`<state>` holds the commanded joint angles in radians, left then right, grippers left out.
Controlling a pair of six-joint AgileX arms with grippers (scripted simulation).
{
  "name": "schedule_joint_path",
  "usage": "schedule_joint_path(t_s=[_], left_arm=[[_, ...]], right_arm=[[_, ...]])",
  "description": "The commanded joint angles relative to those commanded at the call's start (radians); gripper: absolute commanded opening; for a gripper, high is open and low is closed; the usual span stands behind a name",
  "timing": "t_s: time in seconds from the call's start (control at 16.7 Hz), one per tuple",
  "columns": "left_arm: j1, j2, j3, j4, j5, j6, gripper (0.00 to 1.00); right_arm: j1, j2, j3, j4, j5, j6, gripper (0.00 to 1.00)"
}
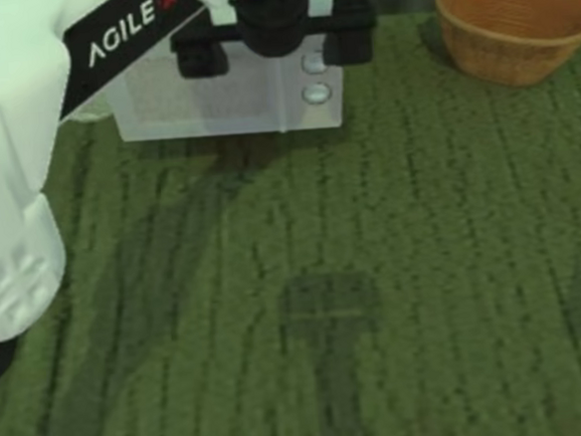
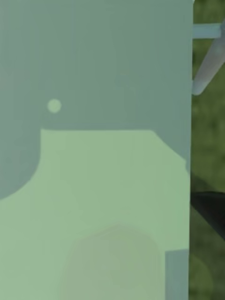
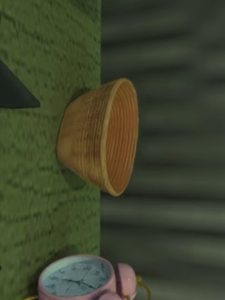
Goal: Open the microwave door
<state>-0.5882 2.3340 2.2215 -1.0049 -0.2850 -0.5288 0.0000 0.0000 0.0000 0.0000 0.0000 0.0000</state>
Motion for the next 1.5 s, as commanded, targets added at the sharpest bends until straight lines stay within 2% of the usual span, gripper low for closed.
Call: schedule_joint_path(t_s=[0.24,1.02,1.5], left_arm=[[0.001,0.001,-0.001,0.002,0.000,0.001,1.00],[0.001,0.001,-0.001,0.002,0.000,0.001,0.02],[0.001,0.001,-0.001,0.002,0.000,0.001,0.00]], right_arm=[[0.000,0.000,0.000,0.000,0.000,0.000,1.00],[0.000,0.000,0.000,0.000,0.000,0.000,1.00],[0.000,0.000,0.000,0.000,0.000,0.000,1.00]])
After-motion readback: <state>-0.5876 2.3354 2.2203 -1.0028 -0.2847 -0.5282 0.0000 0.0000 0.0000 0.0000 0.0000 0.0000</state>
